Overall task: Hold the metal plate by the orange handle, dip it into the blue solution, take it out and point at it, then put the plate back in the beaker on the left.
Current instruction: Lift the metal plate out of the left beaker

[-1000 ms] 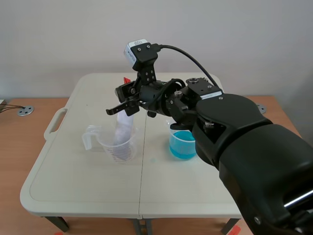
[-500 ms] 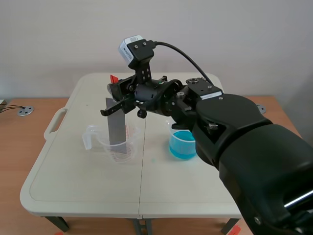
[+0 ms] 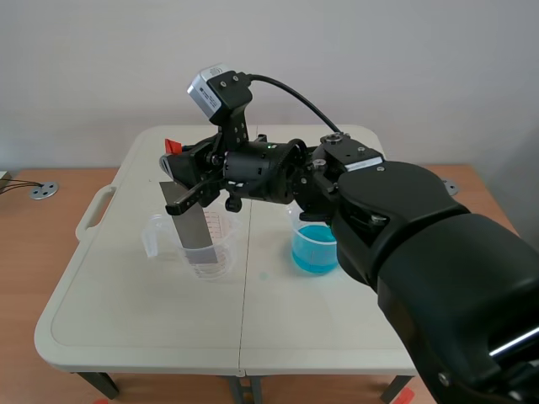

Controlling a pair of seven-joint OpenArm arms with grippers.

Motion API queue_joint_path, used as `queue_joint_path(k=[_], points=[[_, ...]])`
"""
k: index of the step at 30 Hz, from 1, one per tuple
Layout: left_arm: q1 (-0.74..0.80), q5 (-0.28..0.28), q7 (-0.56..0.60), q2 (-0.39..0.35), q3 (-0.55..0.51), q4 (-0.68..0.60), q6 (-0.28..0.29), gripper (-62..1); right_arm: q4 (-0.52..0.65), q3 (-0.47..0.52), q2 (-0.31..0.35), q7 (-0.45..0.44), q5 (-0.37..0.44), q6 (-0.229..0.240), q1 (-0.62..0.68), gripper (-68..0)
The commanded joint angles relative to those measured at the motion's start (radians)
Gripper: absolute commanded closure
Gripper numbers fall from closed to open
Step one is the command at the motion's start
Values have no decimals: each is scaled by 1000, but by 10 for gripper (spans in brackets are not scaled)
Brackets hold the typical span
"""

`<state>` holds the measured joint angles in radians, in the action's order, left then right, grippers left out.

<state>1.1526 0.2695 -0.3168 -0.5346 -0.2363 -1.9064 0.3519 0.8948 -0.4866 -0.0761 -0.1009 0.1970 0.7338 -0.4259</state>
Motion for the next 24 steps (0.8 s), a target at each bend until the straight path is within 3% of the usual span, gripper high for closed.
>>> queue_joint_path(k=[1, 17, 24], points=[[8, 6, 10, 5, -2, -5, 2, -17, 35, 1, 3, -18, 8, 5, -16, -13], [8, 6, 13, 5, -2, -5, 2, -17, 302, 5, 52, 32, 8, 8, 80, -13], [8, 6, 14, 5, -1, -5, 2, -17, 443, 56, 54, 87, 8, 8, 111, -13]])
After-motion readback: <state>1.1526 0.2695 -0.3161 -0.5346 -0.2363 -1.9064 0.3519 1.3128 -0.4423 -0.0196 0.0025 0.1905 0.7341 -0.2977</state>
